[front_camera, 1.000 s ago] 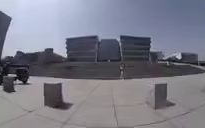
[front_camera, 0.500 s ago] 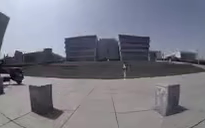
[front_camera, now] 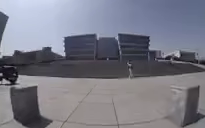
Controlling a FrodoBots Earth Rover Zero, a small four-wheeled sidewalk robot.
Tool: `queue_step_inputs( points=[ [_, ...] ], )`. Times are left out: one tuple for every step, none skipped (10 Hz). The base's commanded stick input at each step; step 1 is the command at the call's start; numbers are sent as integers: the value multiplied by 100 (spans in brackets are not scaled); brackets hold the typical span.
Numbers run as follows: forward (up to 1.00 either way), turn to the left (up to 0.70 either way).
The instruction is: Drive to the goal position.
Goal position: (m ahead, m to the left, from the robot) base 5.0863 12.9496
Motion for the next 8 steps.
queue_step_inputs(
  points=[
    [70, 0],
    [70, 14],
    [70, 14],
    [70, 14],
    [70, 14],
    [70, 14],
    [70, 14],
    [70, 14]
  ],
)
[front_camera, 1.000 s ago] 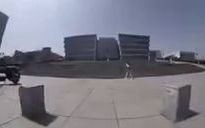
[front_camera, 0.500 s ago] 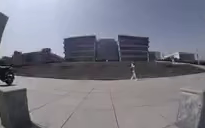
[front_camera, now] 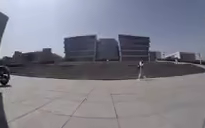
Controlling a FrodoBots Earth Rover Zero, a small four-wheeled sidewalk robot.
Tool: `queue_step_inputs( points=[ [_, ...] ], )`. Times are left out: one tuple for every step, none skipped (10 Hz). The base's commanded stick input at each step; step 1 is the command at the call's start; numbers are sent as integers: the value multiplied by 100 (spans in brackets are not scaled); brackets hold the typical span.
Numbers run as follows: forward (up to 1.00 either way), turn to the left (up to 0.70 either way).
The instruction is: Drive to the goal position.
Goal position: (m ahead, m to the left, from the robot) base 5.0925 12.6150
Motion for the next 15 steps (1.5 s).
queue_step_inputs(
  points=[
    [70, 14],
    [70, 14],
    [70, 14],
    [70, 14],
    [70, 14],
    [70, 14],
    [70, 9],
    [70, 0],
    [70, 0],
    [70, 0],
    [70, 0],
    [70, 5],
    [70, 11],
    [70, 14],
    [70, 6]
  ],
)
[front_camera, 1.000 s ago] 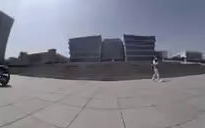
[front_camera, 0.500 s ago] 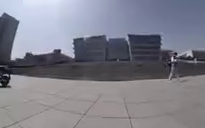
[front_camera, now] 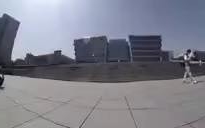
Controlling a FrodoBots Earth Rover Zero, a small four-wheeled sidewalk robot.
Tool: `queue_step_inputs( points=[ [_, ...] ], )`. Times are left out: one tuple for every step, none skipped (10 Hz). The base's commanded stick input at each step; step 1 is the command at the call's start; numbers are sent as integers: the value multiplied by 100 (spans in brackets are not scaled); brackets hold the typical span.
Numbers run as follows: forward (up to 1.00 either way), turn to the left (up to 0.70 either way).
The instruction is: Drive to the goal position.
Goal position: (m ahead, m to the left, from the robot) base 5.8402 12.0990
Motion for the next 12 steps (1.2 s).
queue_step_inputs(
  points=[
    [70, 0],
    [70, 0],
    [70, 5],
    [70, 14],
    [70, 14],
    [70, 14],
    [70, 14],
    [70, 14],
    [70, 14],
    [70, 14],
    [70, 14],
    [70, 14]
  ],
)
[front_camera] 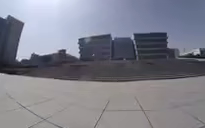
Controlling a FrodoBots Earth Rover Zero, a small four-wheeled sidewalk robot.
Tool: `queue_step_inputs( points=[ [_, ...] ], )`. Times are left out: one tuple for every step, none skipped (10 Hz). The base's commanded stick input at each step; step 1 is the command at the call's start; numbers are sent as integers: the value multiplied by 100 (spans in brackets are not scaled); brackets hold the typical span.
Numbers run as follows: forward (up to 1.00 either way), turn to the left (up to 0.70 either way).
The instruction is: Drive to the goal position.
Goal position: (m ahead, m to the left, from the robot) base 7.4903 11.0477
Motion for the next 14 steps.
queue_step_inputs(
  points=[
    [70, 10],
    [70, 0],
    [70, 0],
    [70, 0],
    [70, 5],
    [70, 14],
    [70, 14],
    [70, 14],
    [70, 14],
    [70, 14],
    [70, 14],
    [70, 14],
    [70, 14],
    [70, 14]
  ],
)
